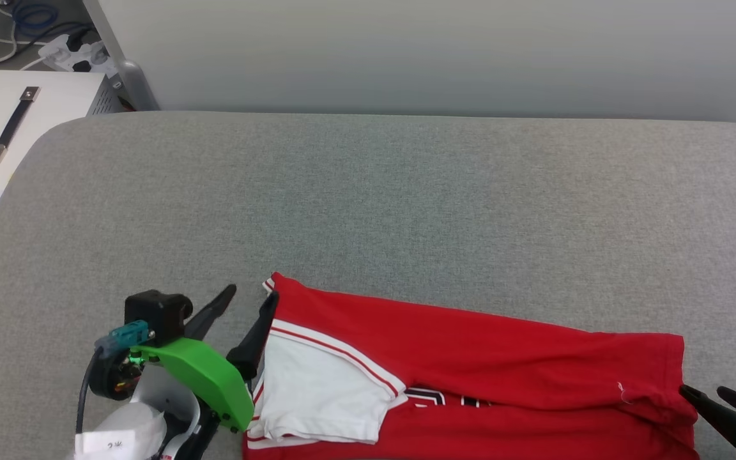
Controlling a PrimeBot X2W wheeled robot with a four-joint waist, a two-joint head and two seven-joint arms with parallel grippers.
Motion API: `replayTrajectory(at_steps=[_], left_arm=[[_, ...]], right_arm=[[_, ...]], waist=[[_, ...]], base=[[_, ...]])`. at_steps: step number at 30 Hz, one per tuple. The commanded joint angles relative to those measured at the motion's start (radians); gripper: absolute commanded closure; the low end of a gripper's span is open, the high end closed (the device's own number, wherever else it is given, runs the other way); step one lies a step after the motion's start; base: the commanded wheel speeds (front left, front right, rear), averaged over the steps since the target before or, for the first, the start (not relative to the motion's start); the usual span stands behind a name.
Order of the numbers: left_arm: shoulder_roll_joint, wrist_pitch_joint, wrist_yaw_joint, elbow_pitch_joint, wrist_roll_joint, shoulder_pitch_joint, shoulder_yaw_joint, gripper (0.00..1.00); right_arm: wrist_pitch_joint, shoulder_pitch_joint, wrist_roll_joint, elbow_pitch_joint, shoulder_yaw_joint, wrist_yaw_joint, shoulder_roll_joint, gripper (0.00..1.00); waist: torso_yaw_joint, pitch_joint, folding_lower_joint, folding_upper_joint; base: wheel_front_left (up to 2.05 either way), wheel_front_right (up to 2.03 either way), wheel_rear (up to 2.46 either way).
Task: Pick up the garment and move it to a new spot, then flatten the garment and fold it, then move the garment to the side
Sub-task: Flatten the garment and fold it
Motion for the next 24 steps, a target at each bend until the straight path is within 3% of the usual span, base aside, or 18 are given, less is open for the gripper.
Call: replayTrajectory(at_steps=[1, 5, 8, 12, 17, 24], left_arm=[[-0.012, -0.057, 0.006, 0.013, 0.03, 0.018, 0.011, 0.0], [-0.045, -0.21, 0.003, 0.041, 0.106, 0.011, 0.039, 0.0], [-0.07, -0.236, 0.001, 0.05, 0.189, 0.008, 0.077, 0.0], [-0.135, -0.238, -0.019, -0.022, 0.367, 0.034, 0.207, 0.0], [-0.226, -0.238, -0.084, -0.093, 0.548, 0.108, 0.339, 0.0], [-0.346, -0.238, -0.183, -0.092, 0.641, 0.183, 0.48, 0.0]], right_arm=[[0.027, 0.018, -0.01, 0.001, -0.034, -0.001, 0.026, 0.0], [0.096, 0.019, -0.027, 0.008, -0.132, -0.001, 0.117, 0.0], [0.135, 0.004, -0.046, 0.017, -0.196, -0.001, 0.178, 0.0], [0.178, -0.019, -0.089, 0.033, -0.266, -0.001, 0.242, 0.0], [0.212, -0.038, -0.146, 0.048, -0.326, -0.001, 0.296, 0.0], [0.225, -0.058, -0.196, 0.081, -0.396, -0.001, 0.339, 0.0]], waist=[[0.004, 0.004, 0.0, -0.0001], [0.015, 0.013, 0.0, -0.0001], [0.023, 0.02, 0.0, -0.0001], [0.034, 0.032, 0.0, -0.0001], [0.045, 0.045, 0.0, -0.0001], [0.057, 0.064, 0.0, -0.0001]], base=[[0.0, 0.0, 0.0], [0.0, 0.0, 0.0], [0.0, 0.0, 0.0], [0.0, 0.0, 0.0], [0.0, 0.0, 0.0], [0.0, 0.0, 0.0]])
